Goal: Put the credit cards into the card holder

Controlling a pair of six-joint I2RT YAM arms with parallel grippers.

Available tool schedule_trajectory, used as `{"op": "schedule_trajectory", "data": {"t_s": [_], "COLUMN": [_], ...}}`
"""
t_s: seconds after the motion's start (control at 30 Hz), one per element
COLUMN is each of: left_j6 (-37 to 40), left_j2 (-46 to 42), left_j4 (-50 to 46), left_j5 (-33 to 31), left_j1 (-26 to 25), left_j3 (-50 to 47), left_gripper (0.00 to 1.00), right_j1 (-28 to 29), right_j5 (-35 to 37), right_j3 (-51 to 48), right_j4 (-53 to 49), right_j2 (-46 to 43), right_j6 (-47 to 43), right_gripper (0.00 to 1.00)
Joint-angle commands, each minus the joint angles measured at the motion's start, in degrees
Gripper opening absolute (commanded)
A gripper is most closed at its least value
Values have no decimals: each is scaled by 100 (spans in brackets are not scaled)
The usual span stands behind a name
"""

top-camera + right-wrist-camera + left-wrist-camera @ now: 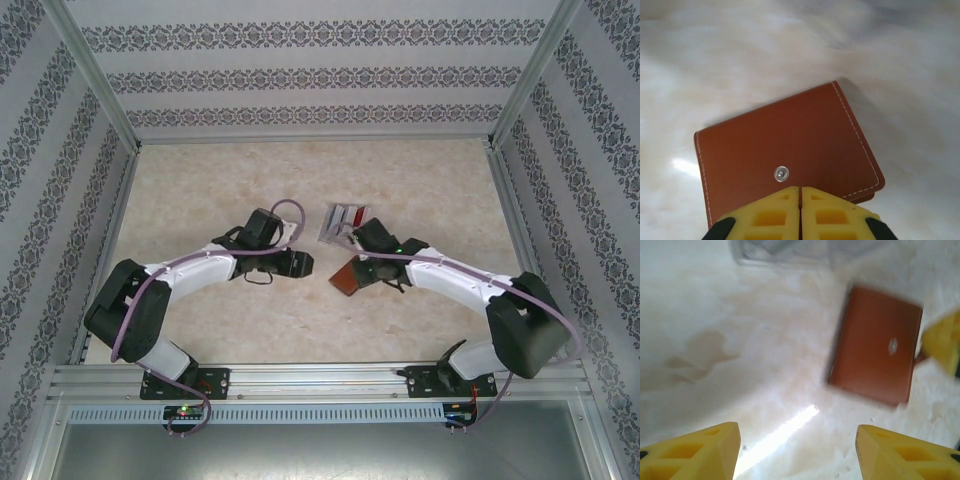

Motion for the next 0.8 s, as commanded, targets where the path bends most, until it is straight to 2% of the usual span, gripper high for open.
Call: {"op": "schedule_trajectory", "data": {"t_s": [0.0,0.17,0.27,0.37,0.5,0.6,0.77], "left_j6": [362,647,674,658,548,421,386], "left_j2": [77,358,563,747,889,854,778], "left_j4": [755,1064,963,955,756,875,647], "left_j5": [35,-391,-464,-572,-861,-898,-951], "left_j1": [-301,-905,-988,-996,-998,-997,-990], "left_j3": [-170,32,331,536,786,712,660], "left_gripper": [63,65,66,67,65,65,64], "right_j1": [-407,-1636,-2141,-2208,-2208,-2192,-2156], "right_j5": [811,-186,-722,-1192,-1493,-1492,-1426], "right_j3": [-433,-971,-994,-1055,-1328,-1555,-1292], "right_j4": [-362,-236,-621,-737,-556,-440,-289], "right_j2": [-634,-1224,-1501,-1793,-1941,-2010,-1708], "right_j6": [946,1887,2328,3135,5121,6888,7868], "right_gripper": [23,41,48,59,68,68,71]}}
